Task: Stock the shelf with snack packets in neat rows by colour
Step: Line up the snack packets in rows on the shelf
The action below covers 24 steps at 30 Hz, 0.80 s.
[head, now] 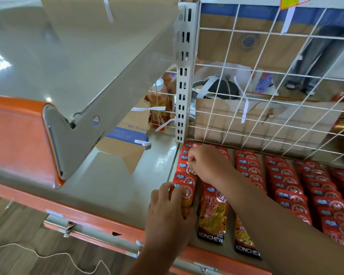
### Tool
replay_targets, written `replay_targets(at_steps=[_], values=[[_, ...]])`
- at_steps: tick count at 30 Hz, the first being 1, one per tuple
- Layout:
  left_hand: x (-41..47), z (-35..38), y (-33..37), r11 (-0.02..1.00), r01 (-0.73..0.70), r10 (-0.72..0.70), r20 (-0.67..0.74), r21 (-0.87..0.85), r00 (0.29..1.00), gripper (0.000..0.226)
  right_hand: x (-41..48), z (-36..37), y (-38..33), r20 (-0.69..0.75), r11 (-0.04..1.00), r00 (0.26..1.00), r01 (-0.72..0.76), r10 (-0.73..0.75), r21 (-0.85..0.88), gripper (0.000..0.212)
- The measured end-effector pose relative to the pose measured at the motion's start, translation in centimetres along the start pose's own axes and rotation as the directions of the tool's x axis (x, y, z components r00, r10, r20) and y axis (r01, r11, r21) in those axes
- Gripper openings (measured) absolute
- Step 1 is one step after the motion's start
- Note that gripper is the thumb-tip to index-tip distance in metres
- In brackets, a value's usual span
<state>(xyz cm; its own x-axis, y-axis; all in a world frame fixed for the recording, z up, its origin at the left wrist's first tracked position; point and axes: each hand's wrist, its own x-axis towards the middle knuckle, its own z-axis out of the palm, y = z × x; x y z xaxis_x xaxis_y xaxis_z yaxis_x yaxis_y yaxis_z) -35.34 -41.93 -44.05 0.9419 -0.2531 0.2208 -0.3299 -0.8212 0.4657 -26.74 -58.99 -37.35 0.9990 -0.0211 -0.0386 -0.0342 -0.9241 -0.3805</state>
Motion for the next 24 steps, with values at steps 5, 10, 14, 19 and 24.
replay_targets(at_steps=[5,10,14,19,24], values=[[0.1,0.0,0.0,1.0,0.011,-0.011,0.015,0.007,1.0,0.052,0.2,0.0,0.2,0.022,1.0,1.0,-0.003,0.003,0.018,0.014],[0.0,0.0,0.0,1.0,0.012,-0.012,0.023,-0.011,1.0,0.053,0.7,-0.6,0.5,0.056,1.0,0.998,0.008,-0.007,-0.004,0.015],[0.0,-0.2,0.2,0.999,0.011,-0.01,0.041,-0.04,0.999,0.053,1.0,-1.3,0.9,0.028,0.999,1.0,-0.015,0.014,0.043,0.014],[0.0,-0.2,0.1,0.999,0.008,-0.006,0.033,-0.032,0.999,0.051,1.7,-1.9,1.1,0.016,0.999,0.999,-0.034,0.034,0.009,0.015],[0.1,-0.1,0.1,1.0,0.005,-0.004,0.015,-0.014,1.0,0.052,2.0,-1.7,0.6,0.102,0.998,0.994,-0.035,0.04,-0.043,0.016]])
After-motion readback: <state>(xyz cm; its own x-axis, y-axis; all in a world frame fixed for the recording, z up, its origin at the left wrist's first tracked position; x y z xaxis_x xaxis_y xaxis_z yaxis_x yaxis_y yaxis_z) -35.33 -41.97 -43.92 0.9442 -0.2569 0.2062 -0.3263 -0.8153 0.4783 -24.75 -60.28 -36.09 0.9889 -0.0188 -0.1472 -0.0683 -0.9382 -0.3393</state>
